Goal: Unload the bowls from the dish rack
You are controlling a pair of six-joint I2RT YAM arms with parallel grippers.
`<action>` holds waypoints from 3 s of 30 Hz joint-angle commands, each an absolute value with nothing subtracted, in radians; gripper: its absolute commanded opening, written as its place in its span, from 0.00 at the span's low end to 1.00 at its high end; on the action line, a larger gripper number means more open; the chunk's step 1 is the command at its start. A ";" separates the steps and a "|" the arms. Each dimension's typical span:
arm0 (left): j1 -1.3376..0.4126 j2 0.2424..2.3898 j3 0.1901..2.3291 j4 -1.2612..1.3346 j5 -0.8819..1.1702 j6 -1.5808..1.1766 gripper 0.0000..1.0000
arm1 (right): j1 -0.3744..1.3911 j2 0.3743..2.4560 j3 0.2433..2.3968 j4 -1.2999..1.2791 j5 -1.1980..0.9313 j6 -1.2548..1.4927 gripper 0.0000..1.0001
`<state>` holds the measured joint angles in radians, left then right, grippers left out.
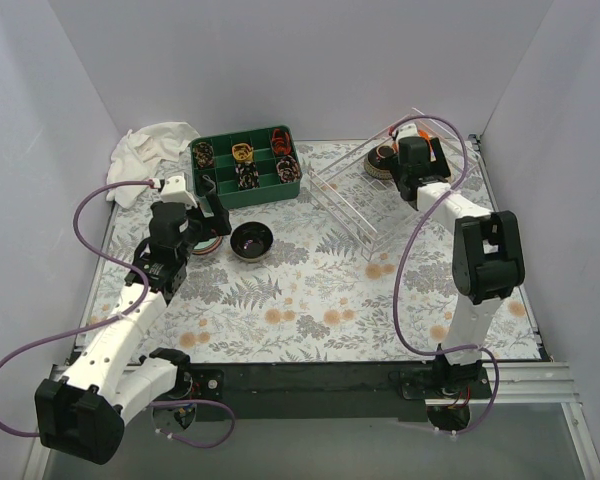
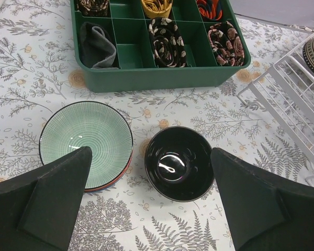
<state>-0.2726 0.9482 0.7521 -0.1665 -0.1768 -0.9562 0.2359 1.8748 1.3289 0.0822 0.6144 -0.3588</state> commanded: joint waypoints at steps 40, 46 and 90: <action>-0.276 0.999 0.732 -0.153 -0.114 -0.939 0.98 | 0.172 2.184 1.520 0.134 0.719 -0.548 0.95; -0.276 1.003 0.730 -0.152 -0.101 -0.939 0.98 | 0.173 2.157 1.522 0.129 0.787 -0.563 0.91; -0.285 1.063 0.756 -0.175 -0.026 -0.948 0.98 | 0.173 2.123 1.677 -0.322 0.703 -0.637 0.98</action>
